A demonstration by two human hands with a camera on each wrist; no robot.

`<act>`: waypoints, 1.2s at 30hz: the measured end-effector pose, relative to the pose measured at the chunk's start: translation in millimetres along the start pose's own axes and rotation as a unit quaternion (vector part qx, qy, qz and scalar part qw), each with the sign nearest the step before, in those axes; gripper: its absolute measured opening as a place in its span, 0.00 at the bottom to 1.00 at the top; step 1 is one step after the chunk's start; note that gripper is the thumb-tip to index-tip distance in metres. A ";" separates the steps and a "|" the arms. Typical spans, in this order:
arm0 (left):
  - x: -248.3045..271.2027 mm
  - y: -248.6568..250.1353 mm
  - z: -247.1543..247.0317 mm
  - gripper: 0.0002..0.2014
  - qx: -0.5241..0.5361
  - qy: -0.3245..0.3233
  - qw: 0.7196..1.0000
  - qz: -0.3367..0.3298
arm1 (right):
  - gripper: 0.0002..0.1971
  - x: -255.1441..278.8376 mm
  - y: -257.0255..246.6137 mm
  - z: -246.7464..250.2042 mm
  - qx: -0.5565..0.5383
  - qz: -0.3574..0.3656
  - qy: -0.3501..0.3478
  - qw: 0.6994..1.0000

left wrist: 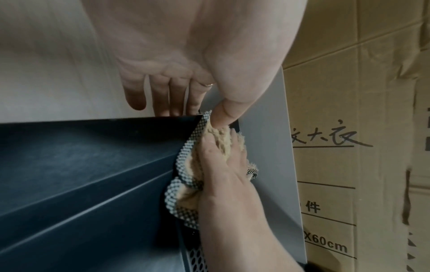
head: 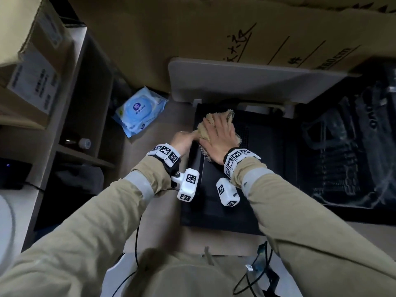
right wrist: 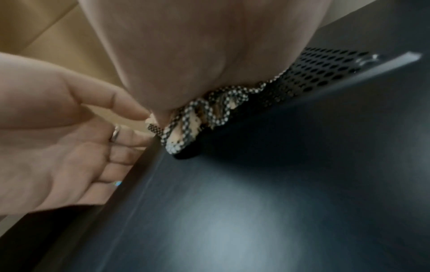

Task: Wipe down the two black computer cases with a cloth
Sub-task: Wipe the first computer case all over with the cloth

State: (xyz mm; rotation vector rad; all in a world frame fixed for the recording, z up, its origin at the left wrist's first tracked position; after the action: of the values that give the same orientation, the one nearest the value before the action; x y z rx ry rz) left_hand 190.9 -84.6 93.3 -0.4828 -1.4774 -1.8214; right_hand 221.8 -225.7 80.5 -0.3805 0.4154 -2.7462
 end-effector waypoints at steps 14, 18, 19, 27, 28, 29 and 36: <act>-33.8 -6.4 -18.4 0.21 -0.043 0.041 0.998 0.032 | 0.34 -8.8 75.5 30.7 0.009 -0.174 0.010 0.985; -25.0 -14.7 -6.4 0.06 0.055 0.008 0.997 0.054 | 0.34 -31.6 32.6 21.8 0.022 -0.097 -0.039 0.994; -21.0 -15.8 -3.7 0.08 0.091 0.005 0.994 0.066 | 0.35 -38.5 21.6 19.4 0.027 -0.084 -0.037 0.995; -11.2 -38.3 16.8 0.26 0.194 -0.053 0.974 0.108 | 0.33 -60.9 -27.4 3.1 0.058 0.008 -0.026 0.998; -10.3 -39.5 18.8 0.27 0.198 -0.066 0.972 0.108 | 0.33 -59.8 -26.7 5.7 0.060 0.022 -0.024 0.998; -9.8 -41.8 20.1 0.29 0.201 -0.077 0.971 0.107 | 0.32 -57.6 -26.2 7.3 0.062 0.033 -0.025 0.997; 3.4 -60.2 14.5 0.19 0.230 -0.047 0.966 0.105 | 0.33 -11.3 -39.5 -3.8 0.092 0.053 -0.069 0.992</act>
State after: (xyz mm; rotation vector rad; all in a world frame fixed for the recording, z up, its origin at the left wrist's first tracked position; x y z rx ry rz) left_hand 142.3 -67.4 58.8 -0.4725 -1.7746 -1.2528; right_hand 219.5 -185.1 87.6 -0.4812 0.1400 -2.6088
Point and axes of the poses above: each hand's wrist, its own x-axis away from the middle knuckle, its own z-axis out of the back of the hand, y = z × x, the point moved 4 cm from there along -x, towards the middle knuckle, and after that the axes turned 8 degrees about y, right-handed, at the moved point
